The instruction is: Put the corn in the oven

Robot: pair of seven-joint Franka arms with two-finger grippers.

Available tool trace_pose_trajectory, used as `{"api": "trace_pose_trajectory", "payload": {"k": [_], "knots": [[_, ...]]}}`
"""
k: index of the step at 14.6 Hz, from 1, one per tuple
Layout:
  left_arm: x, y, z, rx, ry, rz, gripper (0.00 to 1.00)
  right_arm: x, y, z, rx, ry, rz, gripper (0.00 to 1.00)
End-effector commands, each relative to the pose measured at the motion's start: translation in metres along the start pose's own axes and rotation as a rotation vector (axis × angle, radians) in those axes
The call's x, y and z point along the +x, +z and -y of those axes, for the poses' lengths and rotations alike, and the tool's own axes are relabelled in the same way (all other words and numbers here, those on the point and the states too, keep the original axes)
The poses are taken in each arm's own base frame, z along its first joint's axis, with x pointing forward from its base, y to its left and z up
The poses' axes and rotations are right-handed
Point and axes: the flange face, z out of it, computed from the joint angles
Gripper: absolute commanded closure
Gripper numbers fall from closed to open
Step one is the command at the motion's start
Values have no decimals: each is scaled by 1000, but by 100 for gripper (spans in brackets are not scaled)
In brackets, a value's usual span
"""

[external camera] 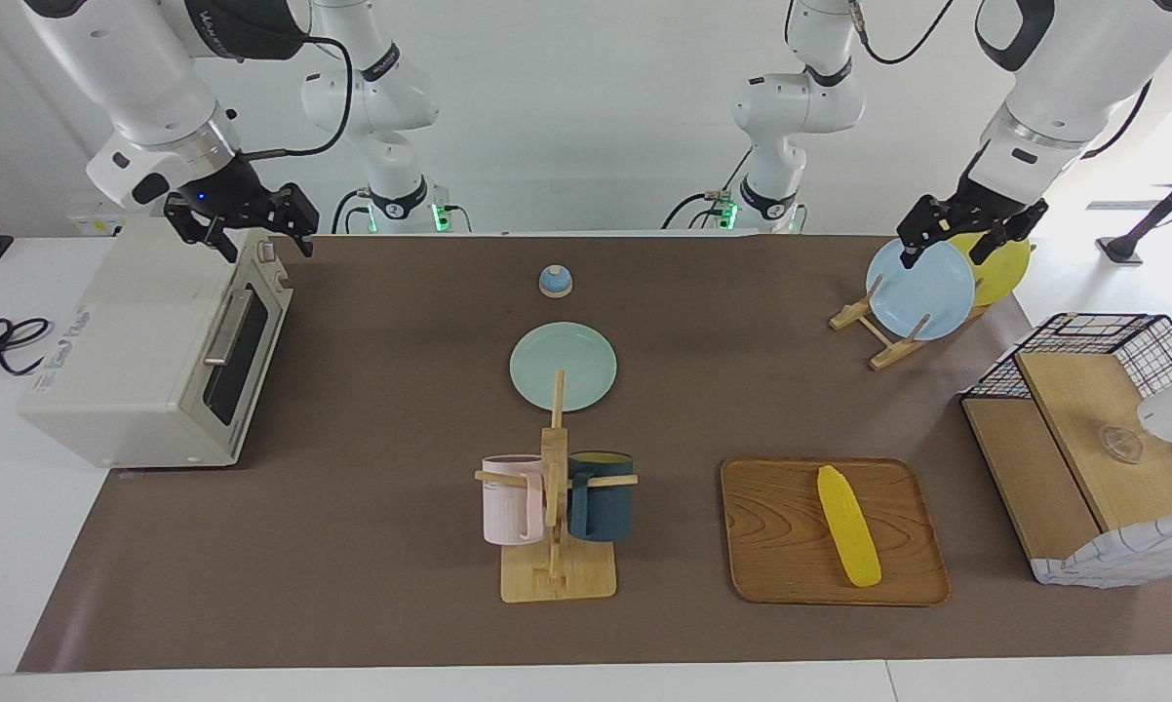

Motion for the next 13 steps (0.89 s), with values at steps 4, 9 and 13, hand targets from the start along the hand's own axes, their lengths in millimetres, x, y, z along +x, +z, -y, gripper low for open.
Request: {"api": "trace_pose_trajectory", "payload": {"k": [4,9,13], "knots": [[-8,-1,3,18,-4,-9,0,-5,1,0,-6,15,-15,0],[-2,0,3,16,-6,-52,0,-4,0,-3,-6,24,-13,0],[24,24,-9,15,14,-64,0,-6,3,-16,-3,18,-12,0]]}}
